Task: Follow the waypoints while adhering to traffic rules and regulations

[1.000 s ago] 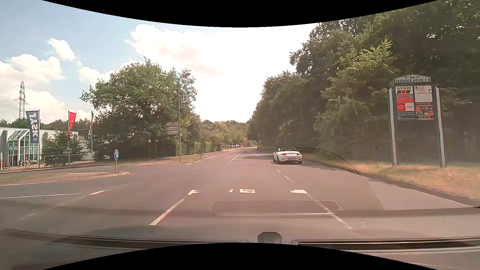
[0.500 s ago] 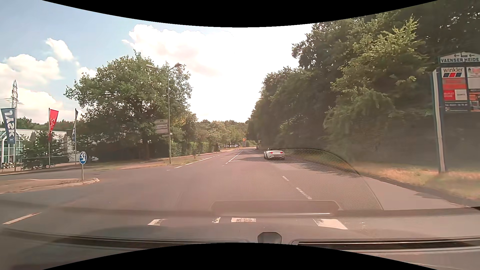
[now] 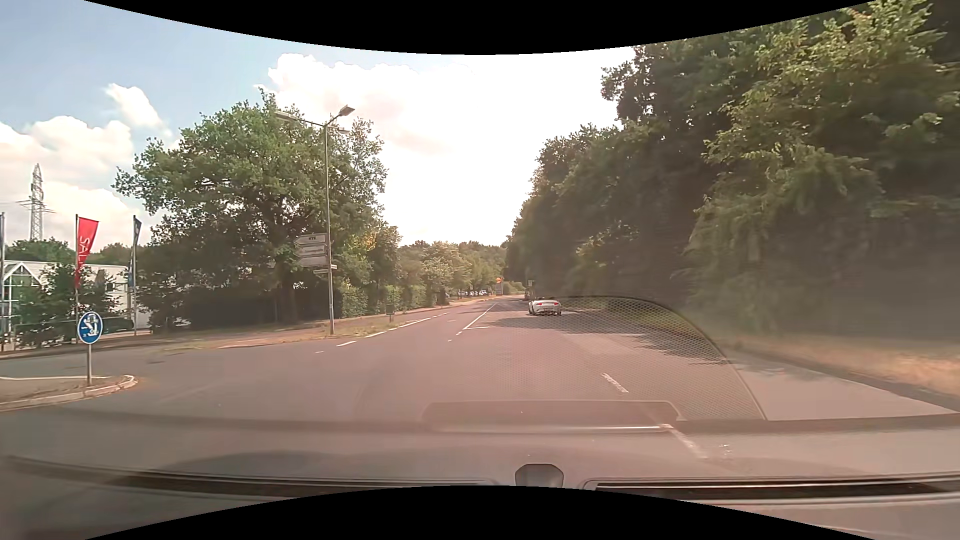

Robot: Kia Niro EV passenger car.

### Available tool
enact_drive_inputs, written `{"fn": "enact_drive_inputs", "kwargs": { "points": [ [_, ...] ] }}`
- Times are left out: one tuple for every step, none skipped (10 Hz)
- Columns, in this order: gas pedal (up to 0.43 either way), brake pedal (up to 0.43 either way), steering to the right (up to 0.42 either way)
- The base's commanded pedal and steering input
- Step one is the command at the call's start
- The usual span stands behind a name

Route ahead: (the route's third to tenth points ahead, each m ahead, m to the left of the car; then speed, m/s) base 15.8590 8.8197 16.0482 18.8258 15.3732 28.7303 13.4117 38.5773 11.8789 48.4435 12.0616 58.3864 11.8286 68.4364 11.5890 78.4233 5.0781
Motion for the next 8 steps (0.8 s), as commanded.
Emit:
{"fn": "enact_drive_inputs", "kwargs": {
  "points": [
    [0.02, 0.0, -0.126],
    [0.039, 0.0, -0.15],
    [0.067, 0.0, -0.181],
    [0.098, 0.0, -0.211],
    [0.11, 0.0, -0.232],
    [0.11, 0.0, -0.255],
    [0.11, 0.0, -0.264],
    [0.11, 0.0, -0.264]
  ]
}}
